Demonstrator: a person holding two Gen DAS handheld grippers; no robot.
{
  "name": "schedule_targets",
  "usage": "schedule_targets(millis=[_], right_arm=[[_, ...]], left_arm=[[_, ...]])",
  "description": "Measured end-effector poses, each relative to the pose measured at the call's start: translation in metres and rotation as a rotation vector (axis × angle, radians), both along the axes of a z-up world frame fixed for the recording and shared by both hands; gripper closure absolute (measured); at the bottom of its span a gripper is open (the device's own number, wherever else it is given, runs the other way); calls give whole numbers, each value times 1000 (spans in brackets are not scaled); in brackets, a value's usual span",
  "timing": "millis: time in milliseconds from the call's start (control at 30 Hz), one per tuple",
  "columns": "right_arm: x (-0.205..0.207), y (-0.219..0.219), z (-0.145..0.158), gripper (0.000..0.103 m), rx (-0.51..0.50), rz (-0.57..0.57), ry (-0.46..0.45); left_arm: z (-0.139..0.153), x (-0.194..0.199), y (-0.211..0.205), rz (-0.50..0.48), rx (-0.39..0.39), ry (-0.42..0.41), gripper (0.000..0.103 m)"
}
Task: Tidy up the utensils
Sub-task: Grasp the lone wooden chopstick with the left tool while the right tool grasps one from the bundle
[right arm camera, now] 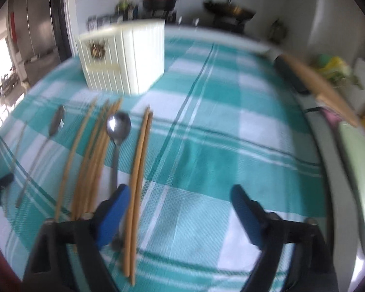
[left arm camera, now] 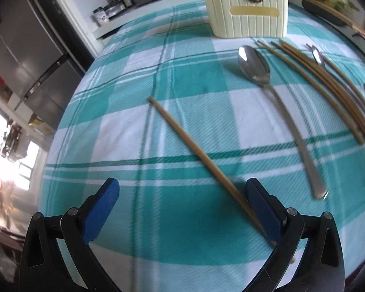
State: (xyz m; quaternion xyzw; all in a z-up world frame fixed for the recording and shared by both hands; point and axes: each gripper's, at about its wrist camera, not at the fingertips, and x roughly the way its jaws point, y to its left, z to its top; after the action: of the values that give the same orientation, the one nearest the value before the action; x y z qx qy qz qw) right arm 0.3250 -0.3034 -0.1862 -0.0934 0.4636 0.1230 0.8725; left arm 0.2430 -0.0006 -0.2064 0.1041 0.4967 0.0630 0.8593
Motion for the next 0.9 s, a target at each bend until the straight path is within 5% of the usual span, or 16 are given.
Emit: schedule_targets(millis=[233, 433, 500, 633, 900], right_arm=[[8, 5, -14, 41, -8, 20, 93], [17, 20, -17, 41, -57, 80, 159], [22, 21, -16, 53, -56, 63, 159], [26, 19, -13, 98, -111, 6, 122], [-1, -16, -12, 98, -90, -92, 194]], left_arm=[[-1, 1, 31, -23, 17, 35, 0], [-2, 10, 52, -28, 10, 66, 0], [-3, 13, 54, -39, 8, 74, 0], [-3, 17, 62, -28, 3, 107, 0], [-4, 25, 86, -68, 45, 135, 0]])
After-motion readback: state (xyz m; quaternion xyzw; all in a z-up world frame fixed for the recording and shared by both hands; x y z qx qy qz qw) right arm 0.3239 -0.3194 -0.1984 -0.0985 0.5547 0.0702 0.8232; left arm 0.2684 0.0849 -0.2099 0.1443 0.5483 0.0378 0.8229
